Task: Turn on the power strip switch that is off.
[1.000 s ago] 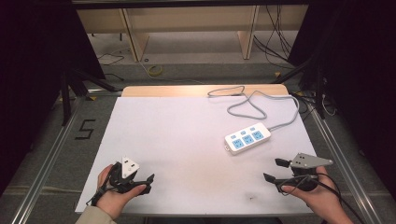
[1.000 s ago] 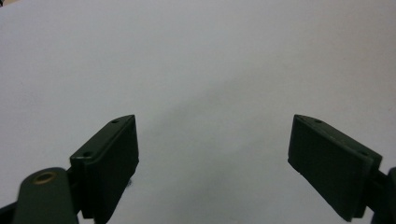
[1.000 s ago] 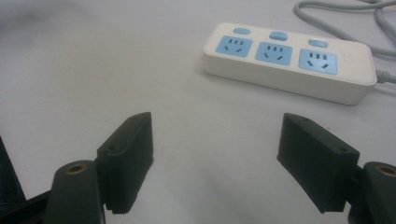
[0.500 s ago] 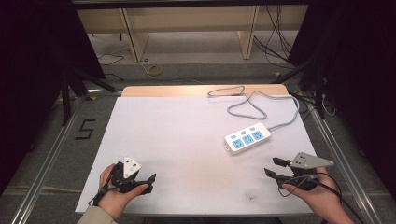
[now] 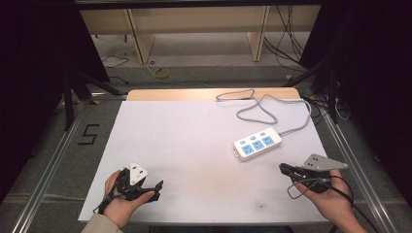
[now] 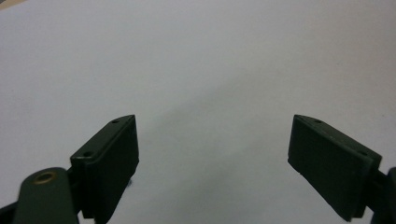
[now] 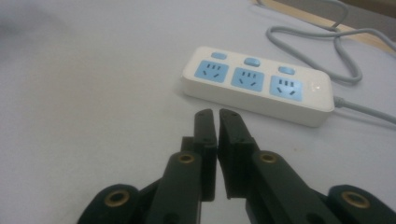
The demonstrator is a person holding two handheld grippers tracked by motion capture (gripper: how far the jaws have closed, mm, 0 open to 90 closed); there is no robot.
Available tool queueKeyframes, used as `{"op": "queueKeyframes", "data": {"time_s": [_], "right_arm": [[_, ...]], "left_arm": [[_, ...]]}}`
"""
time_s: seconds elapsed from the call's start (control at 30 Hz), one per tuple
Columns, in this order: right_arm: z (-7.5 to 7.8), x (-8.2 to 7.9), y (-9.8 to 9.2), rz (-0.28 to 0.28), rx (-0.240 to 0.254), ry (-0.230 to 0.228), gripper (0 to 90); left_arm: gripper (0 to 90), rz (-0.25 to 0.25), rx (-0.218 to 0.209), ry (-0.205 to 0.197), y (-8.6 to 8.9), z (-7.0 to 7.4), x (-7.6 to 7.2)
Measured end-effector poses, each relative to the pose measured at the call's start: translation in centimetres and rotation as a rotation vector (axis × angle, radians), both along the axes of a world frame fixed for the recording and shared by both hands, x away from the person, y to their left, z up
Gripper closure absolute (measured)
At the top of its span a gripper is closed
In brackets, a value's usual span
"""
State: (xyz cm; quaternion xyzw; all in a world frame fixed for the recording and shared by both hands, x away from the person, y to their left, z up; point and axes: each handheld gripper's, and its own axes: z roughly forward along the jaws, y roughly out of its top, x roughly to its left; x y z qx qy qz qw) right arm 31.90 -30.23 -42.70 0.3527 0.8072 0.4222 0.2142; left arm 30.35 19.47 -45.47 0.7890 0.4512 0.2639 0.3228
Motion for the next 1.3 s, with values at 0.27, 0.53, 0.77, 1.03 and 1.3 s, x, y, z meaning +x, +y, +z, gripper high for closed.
{"op": "queueKeyframes", "data": {"time_s": [0.27, 0.53, 0.77, 1.03, 1.3], "right_arm": [[0.5, 0.7, 0.0, -0.028, -0.019, -0.005, 90.0], [0.7, 1.6, 0.3, -0.037, -0.022, -0.002, 90.0], [0.8, 2.4, 0.9, -0.037, -0.026, 0.008, 90.0], [0.9, 3.2, 1.3, -0.038, -0.021, 0.016, 90.0], [0.9, 3.9, 1.7, -0.043, -0.024, 0.022, 90.0]], "left_arm": [[15.9, 0.002, 0.004, -0.002, -0.1, 0.0, 0.0], [16.0, 0.002, 0.005, -0.003, -0.1, 0.0, 0.1], [15.9, 0.000, 0.006, -0.004, -0.2, 0.0, 0.0], [16.0, 0.001, 0.006, -0.006, -0.2, 0.0, 0.0], [16.0, -0.002, 0.008, -0.007, -0.3, 0.0, 0.1]]}}
